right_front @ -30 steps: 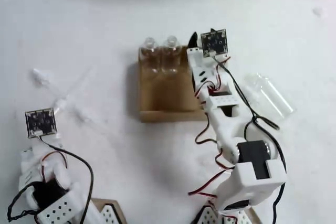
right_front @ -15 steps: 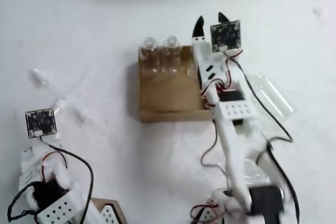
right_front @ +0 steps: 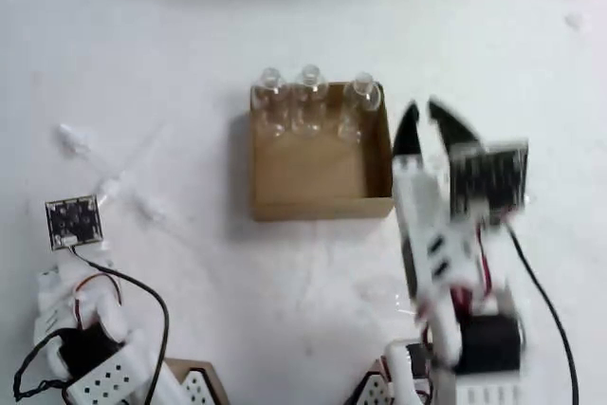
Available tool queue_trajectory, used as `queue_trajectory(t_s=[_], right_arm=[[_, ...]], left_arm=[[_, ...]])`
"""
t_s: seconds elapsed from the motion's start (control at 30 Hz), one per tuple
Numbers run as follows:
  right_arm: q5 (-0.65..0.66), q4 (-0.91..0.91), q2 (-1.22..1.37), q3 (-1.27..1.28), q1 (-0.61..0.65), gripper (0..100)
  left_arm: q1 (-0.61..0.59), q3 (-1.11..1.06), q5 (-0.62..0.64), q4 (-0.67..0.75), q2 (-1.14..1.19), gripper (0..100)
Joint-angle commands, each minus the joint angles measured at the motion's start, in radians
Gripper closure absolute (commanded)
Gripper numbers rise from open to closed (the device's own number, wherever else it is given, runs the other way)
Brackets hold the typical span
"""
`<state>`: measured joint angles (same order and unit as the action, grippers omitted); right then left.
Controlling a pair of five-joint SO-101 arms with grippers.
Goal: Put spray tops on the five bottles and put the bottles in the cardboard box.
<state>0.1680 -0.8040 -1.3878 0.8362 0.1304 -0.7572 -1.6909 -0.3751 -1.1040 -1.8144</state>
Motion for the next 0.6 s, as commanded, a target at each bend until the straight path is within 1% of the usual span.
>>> queue_trajectory(t_s=[0.0,0.07,0.2,0.33,0.57], right_arm=[[0.015,-0.082,-0.352,0.13,-0.021,95.7],[0.017,-0.085,-0.441,0.201,-0.021,95.4],[0.017,-0.111,-0.361,0.221,-0.033,95.3],[0.017,-0.111,-0.403,0.311,-0.056,95.3],[0.015,-0.107,-0.417,0.677,-0.059,95.3]], left_arm=[[0.007,0.003,-0.002,-0.002,-0.01,97],[0.007,0.003,-0.002,-0.002,-0.01,97],[0.007,0.003,-0.002,-0.003,-0.01,97],[0.007,0.003,-0.002,-0.003,-0.01,97],[0.007,0.003,-0.002,-0.003,-0.01,97]])
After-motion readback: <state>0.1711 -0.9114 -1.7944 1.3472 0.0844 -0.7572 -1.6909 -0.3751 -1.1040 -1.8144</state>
